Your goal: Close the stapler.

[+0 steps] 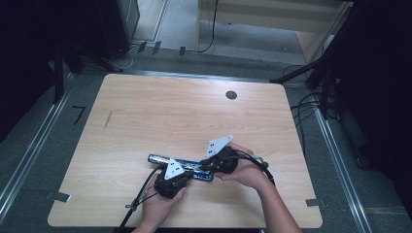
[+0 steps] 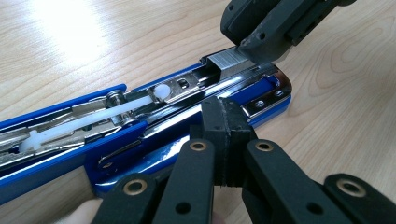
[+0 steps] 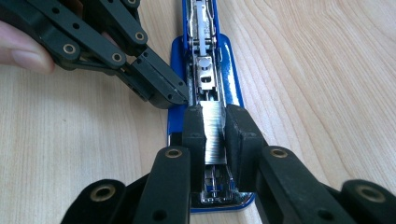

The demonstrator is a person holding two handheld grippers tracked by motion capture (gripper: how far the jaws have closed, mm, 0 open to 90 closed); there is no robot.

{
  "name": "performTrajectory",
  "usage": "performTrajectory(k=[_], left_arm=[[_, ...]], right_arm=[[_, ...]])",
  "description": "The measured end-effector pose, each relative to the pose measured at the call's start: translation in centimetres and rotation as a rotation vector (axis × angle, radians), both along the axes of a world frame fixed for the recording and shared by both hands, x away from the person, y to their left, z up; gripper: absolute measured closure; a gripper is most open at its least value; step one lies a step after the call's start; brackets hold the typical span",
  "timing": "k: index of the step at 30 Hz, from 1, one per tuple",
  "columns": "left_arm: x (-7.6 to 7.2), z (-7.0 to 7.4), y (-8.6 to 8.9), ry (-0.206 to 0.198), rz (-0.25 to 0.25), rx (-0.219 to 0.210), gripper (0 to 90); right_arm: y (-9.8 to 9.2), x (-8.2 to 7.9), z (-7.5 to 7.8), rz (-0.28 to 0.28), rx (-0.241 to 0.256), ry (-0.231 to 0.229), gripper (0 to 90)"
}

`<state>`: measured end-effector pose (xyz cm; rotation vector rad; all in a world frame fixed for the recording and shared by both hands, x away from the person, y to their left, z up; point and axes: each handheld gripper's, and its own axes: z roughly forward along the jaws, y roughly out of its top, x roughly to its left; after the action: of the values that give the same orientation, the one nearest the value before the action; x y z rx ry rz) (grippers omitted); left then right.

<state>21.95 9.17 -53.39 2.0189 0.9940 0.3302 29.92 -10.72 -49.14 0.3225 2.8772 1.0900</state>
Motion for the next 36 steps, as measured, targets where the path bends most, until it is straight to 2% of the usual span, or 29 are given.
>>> performTrajectory(k=[7, 8, 10, 11, 14, 16, 18, 25, 27, 36], left_arm=[[0.0, 0.0, 0.0, 0.000, 0.001, -0.001, 90.0], [0.0, 0.0, 0.0, 0.000, 0.001, -0.001, 90.0], [0.0, 0.0, 0.0, -0.001, -0.001, 0.001, 90.0], [0.0, 0.0, 0.0, -0.001, -0.001, 0.002, 90.0], [0.0, 0.0, 0.0, -0.001, -0.001, 0.002, 90.0], [0.0, 0.0, 0.0, -0.001, -0.001, 0.001, 90.0], [0.0, 0.0, 0.0, 0.000, -0.001, 0.002, 90.0], [0.0, 0.0, 0.0, 0.000, 0.000, 0.001, 90.0], [0.0, 0.0, 0.0, 0.000, 0.000, 0.002, 90.0], [0.0, 0.0, 0.0, -0.001, 0.000, 0.002, 90.0]], right_arm=[[0.1, -0.1, -0.1, 0.007, 0.000, -0.013, 79.4], [0.1, -0.1, -0.1, 0.005, 0.000, -0.014, 78.2], [0.0, 0.0, -0.1, -0.006, 0.009, -0.016, 69.3], [0.0, 0.0, -0.1, -0.017, 0.021, 0.000, 67.2], [-0.1, 0.1, 0.2, -0.035, 0.093, 0.021, 73.6], [0.2, 0.1, 0.2, -0.048, 0.117, 0.016, 79.9], [0.6, 0.0, 0.0, -0.058, 0.110, 0.014, 83.8], [1.8, -0.3, -0.9, -0.052, 0.080, 0.003, 88.2], [1.8, -0.3, -1.0, -0.057, 0.061, -0.003, 89.2], [0.9, -0.4, -1.0, -0.062, 0.061, 0.004, 89.7]])
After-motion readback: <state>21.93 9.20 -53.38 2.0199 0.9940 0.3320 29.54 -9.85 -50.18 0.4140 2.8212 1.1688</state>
